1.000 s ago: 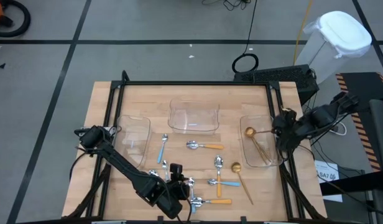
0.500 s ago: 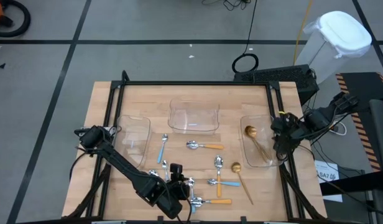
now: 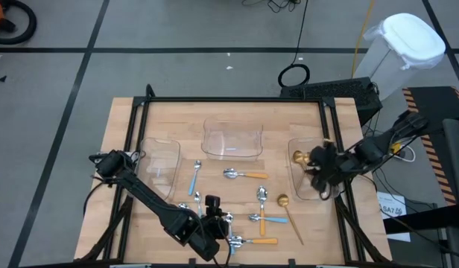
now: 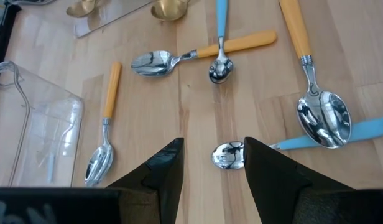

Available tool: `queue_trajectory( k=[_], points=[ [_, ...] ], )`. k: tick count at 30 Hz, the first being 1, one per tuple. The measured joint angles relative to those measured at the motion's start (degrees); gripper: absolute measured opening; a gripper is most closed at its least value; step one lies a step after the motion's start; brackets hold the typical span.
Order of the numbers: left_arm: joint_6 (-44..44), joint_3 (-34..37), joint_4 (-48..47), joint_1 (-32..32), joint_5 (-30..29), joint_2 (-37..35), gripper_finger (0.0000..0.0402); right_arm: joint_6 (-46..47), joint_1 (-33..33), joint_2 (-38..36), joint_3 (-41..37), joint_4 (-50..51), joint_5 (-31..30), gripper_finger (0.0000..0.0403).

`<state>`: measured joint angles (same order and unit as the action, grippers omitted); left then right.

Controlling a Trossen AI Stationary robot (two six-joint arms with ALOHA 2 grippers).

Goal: Sort silverware by color (type)
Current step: Put the gold spoon into the right transparent bin

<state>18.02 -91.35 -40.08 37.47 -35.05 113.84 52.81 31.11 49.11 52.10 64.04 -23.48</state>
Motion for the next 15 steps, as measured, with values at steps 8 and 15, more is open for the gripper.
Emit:
queue_trajectory(
  k=[8, 15],
  points=[
    [2.2, 0.0, 0.1, 0.8, 0.0, 0.0, 0.0165, -12.4, 0.1, 11.5, 0.0, -19.1, -4.9, 0.0125],
    [5.9, 0.0, 0.8, 2.3, 0.0, 0.0, 0.0165, -10.5, 0.2, 21.5, 0.0, -26.1, 4.6, 0.0125]
  ],
)
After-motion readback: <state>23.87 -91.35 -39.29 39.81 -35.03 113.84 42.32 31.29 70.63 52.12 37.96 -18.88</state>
